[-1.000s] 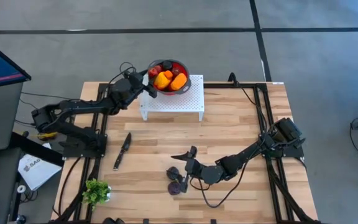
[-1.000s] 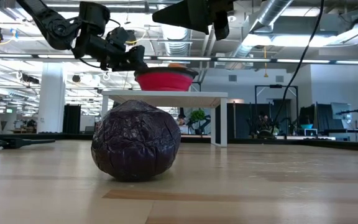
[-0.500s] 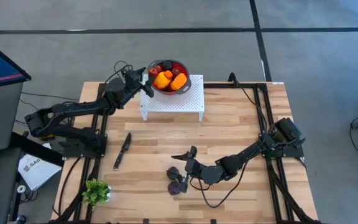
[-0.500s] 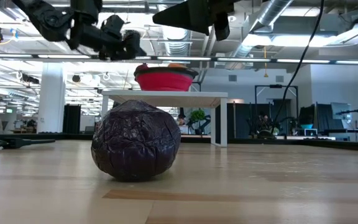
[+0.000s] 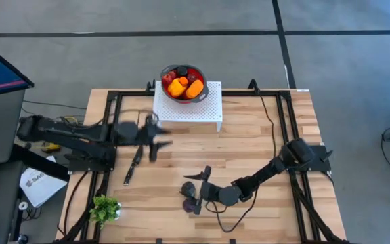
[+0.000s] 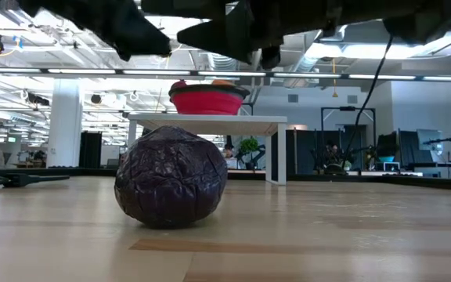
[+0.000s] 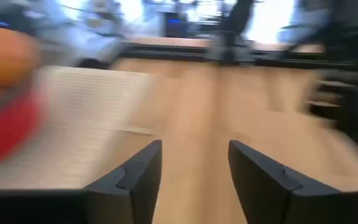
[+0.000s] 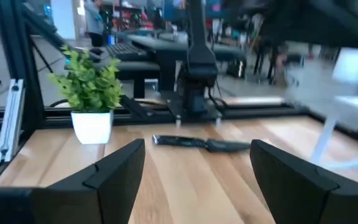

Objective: Pick & Place Fruit
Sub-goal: Put the top purple plum into the red strainer bowl on the shelf

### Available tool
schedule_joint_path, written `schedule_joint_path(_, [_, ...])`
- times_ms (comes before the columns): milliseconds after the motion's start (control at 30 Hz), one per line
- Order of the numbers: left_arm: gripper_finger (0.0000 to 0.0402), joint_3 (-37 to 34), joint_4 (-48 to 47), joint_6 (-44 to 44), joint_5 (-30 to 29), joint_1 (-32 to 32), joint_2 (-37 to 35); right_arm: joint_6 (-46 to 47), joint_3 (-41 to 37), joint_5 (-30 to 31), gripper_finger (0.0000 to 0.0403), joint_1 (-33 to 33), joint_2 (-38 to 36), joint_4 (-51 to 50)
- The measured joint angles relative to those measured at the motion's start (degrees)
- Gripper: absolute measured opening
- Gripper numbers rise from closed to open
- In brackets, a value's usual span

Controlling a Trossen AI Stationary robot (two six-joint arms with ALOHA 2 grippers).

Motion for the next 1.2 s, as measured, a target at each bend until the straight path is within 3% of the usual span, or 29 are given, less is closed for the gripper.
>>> schedule_joint_path(100, [0.0159, -1.4, 0.1, -4.1, -0.9, -9.5, 1.0, -6.4, 0.0, 3.0, 0.0285, 1.5, 0.3, 4.3])
schedule_joint_path(233, [0.0140, -4.2, 0.4, -10.7, -4.7, -20.6, 4.0, -15.4, 0.0, 9.4, 0.0285, 4.5, -4.8, 3.0])
schedule_joint_path(400, [0.0124, -7.3, 6.5, -21.1, -8.7, -30.8, 12.1, -20.1, 0.0, 15.7, 0.0285, 8.5, -12.8, -10.5])
schedule_joint_path(567, [0.0116, -7.9, 22.9, -21.1, -8.7, -35.9, 24.6, -10.4, 0.1, 15.9, 0.0285, 10.8, -19.9, -30.4])
schedule_joint_path(700, [0.0127, -5.9, 33.6, -15.4, -6.4, -34.5, 32.3, 0.2, 0.1, 15.9, 0.0285, 11.2, -22.6, -41.9])
schedule_joint_path(800, [0.0159, -2.1, 33.8, -11.8, 2.6, -30.3, 35.5, 4.2, 0.1, 15.9, 0.0285, 11.4, -23.0, -46.2])
schedule_joint_path(933, [0.0224, 2.3, 30.3, -6.7, 12.4, -24.6, 38.2, 5.5, 0.1, 15.9, 0.0285, 12.2, -23.0, -47.8])
schedule_joint_path(1067, [0.0285, 4.5, 24.2, 0.6, 13.4, -20.3, 39.1, 6.0, 0.1, 16.1, 0.0285, 12.8, -23.0, -47.7])
schedule_joint_path(1200, [0.0311, 4.6, 23.3, 4.0, 18.2, -16.5, 40.8, 7.1, 0.1, 16.3, 0.0285, 13.3, -23.0, -48.1])
